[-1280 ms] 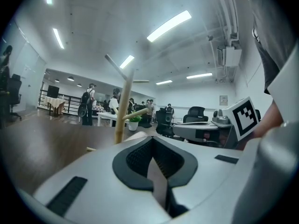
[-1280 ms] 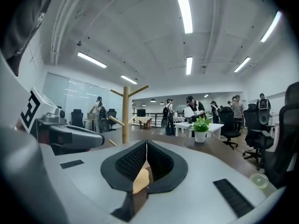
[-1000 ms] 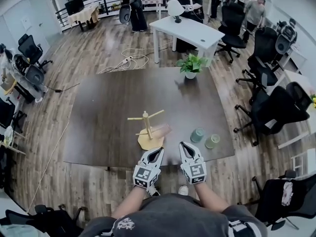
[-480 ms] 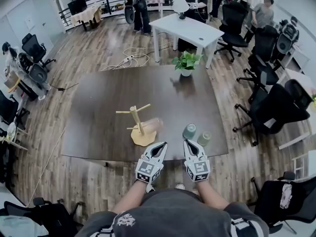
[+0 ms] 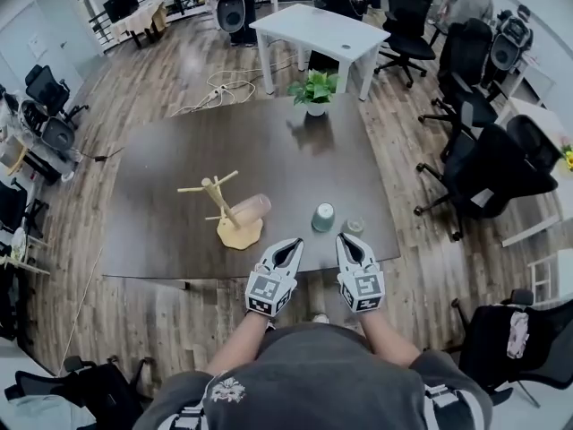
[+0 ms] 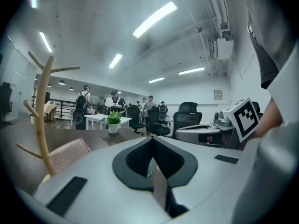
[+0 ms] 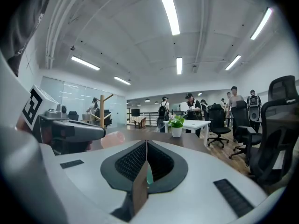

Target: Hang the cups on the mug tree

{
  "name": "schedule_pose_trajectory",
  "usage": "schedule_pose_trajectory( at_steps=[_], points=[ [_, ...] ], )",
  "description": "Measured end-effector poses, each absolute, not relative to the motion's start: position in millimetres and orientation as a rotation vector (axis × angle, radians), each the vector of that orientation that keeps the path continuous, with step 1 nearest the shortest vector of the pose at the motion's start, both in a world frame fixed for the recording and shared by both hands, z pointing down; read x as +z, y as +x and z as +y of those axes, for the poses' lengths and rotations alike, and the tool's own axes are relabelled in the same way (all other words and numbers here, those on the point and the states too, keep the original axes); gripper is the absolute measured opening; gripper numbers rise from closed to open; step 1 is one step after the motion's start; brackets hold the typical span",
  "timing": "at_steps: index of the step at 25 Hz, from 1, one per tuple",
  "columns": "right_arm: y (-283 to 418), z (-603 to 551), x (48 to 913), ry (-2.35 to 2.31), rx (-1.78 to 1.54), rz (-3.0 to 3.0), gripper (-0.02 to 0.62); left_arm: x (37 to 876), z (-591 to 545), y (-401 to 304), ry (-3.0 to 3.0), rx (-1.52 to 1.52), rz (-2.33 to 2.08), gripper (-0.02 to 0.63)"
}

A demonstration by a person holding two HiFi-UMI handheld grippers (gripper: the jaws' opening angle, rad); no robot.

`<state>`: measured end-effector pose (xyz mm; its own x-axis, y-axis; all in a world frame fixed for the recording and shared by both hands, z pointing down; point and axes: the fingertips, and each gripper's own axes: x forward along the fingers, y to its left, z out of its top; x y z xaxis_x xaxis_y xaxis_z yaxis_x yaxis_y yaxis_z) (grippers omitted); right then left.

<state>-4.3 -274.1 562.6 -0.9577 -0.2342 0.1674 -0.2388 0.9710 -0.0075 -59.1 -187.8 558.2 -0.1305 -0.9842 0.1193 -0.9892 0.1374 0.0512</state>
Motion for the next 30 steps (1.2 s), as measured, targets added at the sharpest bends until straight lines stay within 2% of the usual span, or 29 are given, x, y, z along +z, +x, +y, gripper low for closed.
schedule_pose_trajectory(
  at_steps=[21,23,25,30],
  points=[
    [29,-341,617,0.413,0.04,-2.842,0.032,590,-271,-25,2.007,0.073,-2.192,0.006],
    [29,-344,621,0.41,0.041,-2.828,0.066,591,-273,-25,2.001,0.071,-2.197,0.006],
    [27,-346,624,0.403,0.068,-2.819,0.151,593,-273,-25,1.996,0.07,-2.199,0.006],
    [18,-352,640,0.396,0.122,-2.791,0.252,604,-272,-30,1.968,0.058,-2.21,0.006]
  ],
)
